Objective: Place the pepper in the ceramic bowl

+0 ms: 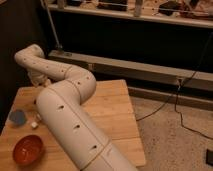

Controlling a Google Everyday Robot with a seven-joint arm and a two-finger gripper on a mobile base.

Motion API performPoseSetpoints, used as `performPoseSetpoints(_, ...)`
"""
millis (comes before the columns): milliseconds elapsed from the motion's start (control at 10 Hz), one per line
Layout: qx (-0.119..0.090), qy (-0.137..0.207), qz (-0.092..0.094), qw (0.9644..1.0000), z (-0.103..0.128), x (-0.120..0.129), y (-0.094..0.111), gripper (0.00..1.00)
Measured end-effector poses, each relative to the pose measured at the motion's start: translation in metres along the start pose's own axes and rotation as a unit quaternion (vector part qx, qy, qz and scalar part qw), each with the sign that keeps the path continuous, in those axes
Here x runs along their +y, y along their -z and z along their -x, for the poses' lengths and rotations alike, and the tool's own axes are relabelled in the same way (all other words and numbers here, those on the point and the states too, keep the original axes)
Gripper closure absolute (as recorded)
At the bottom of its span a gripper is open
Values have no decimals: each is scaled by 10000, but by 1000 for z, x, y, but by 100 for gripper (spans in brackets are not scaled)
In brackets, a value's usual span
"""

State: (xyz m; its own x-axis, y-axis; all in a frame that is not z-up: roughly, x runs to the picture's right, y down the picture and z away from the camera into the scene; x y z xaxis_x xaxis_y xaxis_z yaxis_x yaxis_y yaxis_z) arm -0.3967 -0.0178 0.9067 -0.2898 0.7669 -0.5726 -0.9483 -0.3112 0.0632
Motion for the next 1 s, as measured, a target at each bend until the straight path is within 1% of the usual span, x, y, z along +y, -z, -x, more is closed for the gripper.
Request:
performPoseSetpoints(100,19,15,-17,10000,-1,2,-6,35)
performPoseSetpoints(400,64,-2,-148,9999,-2,2,-27,35)
performPoseSetpoints(500,71,-15,-160,9998,-2,2,-32,35)
performPoseSetpoints(600,63,-7,-149,9999,-1,4,-37,35)
performPoseSetpoints(800,92,-7,-5,10000,0,10,-44,35)
performPoseSetpoints(1000,158,-15,25,9999,-2,10,-52,35)
